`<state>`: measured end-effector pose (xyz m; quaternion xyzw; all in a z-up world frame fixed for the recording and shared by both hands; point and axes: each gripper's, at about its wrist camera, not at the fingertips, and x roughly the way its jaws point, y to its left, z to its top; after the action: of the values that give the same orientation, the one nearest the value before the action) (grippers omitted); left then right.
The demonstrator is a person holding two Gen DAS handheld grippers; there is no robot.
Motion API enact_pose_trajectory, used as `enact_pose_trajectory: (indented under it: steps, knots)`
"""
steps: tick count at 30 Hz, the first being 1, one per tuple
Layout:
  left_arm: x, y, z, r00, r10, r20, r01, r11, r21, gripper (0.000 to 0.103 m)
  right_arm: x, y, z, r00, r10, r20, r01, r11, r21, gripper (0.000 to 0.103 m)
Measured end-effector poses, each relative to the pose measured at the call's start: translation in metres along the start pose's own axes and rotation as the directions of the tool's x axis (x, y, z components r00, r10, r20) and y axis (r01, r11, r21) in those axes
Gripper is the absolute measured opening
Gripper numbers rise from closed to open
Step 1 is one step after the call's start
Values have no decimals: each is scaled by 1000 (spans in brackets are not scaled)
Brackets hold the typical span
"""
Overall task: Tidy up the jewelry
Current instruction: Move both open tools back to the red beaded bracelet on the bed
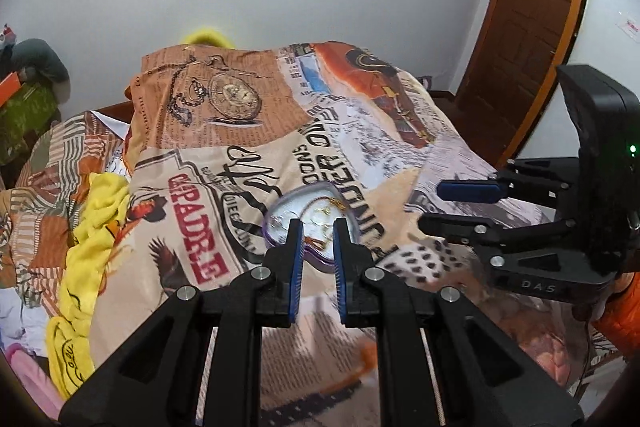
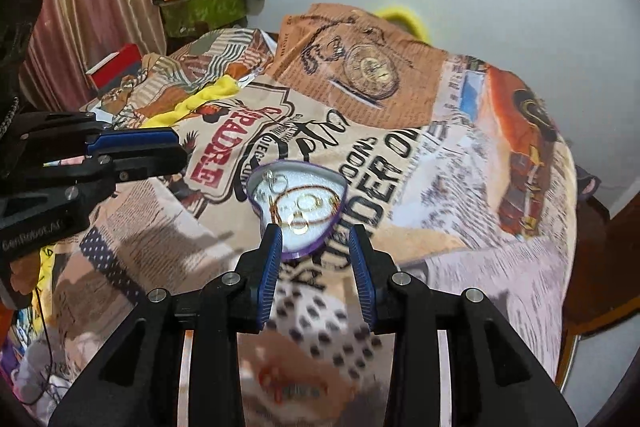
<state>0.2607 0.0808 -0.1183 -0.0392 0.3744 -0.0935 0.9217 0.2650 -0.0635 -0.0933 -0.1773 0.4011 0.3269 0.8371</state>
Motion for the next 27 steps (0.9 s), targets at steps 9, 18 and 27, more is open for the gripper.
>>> enact_pose_trajectory:
  steps: [9,18,27]
  knots:
    - [4,-24,-27,997,-45,-66,46,999,12,12,-23,-9,-49,999,-48,-18,48,998,34,34]
    - [28,-61,-56,982,-107,-156,117,992,55,12,-26,-22,-86,996,-40,-79,45,997,60,34]
    - [40,-73,-73,982,-53,-180,74,991,114,23,-1,-22,-95,986,3,-165,5,999,44,34]
